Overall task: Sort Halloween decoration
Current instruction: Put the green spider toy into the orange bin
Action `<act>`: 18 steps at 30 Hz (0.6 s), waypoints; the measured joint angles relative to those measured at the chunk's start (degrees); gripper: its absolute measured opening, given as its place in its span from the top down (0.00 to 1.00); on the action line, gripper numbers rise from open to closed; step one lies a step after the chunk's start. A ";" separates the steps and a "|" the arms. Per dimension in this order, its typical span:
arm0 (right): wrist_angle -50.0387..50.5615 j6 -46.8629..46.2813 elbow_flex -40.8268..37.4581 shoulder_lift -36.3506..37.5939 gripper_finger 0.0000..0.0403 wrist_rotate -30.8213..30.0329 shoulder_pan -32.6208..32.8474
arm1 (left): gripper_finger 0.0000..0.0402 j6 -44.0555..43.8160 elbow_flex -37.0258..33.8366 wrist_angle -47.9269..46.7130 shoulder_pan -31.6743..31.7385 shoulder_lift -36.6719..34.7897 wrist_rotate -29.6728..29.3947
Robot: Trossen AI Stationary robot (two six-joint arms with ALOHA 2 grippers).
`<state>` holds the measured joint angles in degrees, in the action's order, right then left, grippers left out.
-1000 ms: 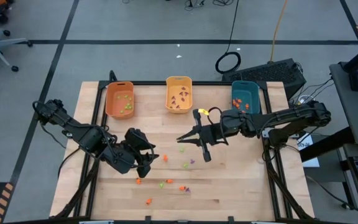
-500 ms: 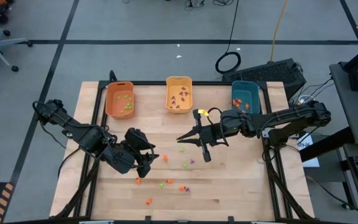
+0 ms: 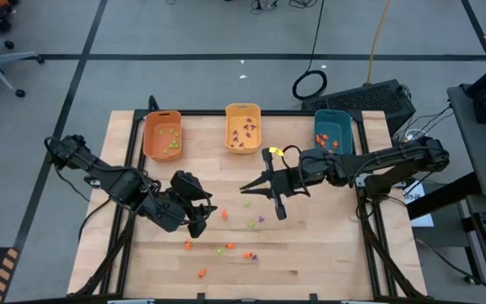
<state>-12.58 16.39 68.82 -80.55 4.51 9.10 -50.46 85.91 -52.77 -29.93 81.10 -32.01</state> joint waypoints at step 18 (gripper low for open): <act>0.00 -31.58 0.00 0.00 1.00 -0.21 0.00 | 0.53 8.50 0.00 13.00 1.84 0.00 0.27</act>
<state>-12.58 -15.18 68.82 -80.55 4.30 9.10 -41.95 85.91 -39.77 -28.09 81.10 -31.74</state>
